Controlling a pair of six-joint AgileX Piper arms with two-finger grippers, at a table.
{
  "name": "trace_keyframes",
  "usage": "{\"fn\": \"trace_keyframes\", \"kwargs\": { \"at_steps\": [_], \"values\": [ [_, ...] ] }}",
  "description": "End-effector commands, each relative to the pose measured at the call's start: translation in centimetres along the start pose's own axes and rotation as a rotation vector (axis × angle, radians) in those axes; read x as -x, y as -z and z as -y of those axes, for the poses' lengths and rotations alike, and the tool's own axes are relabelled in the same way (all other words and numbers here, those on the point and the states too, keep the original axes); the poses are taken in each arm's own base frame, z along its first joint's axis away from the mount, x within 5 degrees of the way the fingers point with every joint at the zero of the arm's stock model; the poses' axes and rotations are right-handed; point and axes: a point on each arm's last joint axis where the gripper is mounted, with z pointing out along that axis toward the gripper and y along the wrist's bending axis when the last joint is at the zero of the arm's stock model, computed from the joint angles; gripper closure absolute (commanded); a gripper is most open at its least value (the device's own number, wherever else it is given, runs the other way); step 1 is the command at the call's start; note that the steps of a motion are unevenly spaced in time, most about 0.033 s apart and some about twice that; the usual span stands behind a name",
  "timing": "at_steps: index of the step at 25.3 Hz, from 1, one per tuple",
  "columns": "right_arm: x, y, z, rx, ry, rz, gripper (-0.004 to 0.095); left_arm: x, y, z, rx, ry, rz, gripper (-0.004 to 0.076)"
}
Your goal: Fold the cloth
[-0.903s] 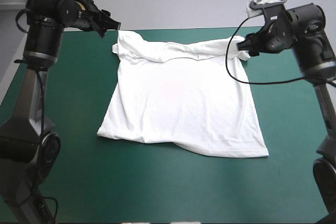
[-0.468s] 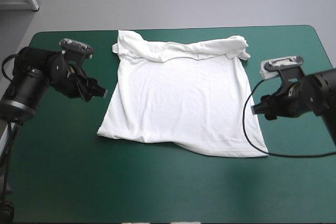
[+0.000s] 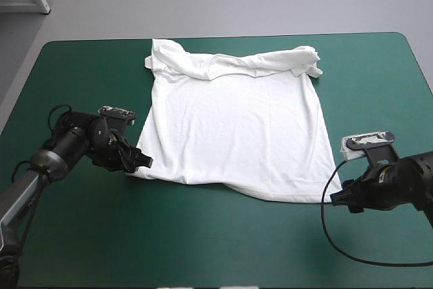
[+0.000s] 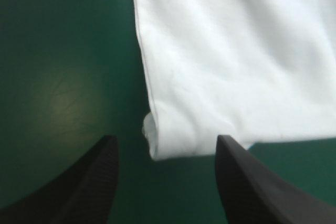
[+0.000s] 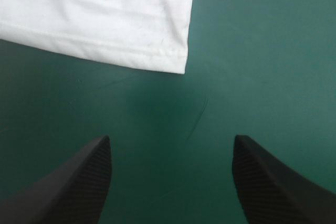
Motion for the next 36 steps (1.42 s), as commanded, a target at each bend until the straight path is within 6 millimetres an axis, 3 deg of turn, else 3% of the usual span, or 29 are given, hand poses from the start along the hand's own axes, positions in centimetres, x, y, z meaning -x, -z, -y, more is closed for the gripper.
{"fn": "trace_keyframes", "kwargs": {
  "at_steps": [1,8,11,18,32,34,36],
  "values": [
    [0.0,0.1,-0.2,0.021,-0.001,0.043,0.0293,0.6,-1.3,0.2,-0.017,0.031,0.057,0.032],
    [0.5,-1.1,-0.2,0.024,-0.002,0.103,0.0293,1.5,-4.8,0.9,-0.102,0.104,0.016,0.0322],
    [1.2,-2.0,-0.2,0.02,0.0,0.128,0.0293,1.2,-5.6,1.0,-0.115,0.115,-0.042,0.0367],
    [3.3,-5.5,-0.3,0.016,-0.006,0.073,0.0293,0.3,-6.2,1.1,-0.111,0.105,-0.079,0.0731],
    [5.2,-14.9,-1.1,0.061,-0.082,-0.205,0.031,0.2,-6.3,1.0,-0.11,0.102,-0.084,0.0731],
    [5.1,-15.3,-1.6,0.115,-0.076,-0.197,0.0465,0.4,-6.0,1.0,-0.108,0.1,-0.063,0.0731],
    [5.4,-14.8,-1.7,0.134,-0.059,-0.15,0.0751,0.9,-4.5,1.0,-0.109,0.098,-0.006,0.0731]
  ]
}}
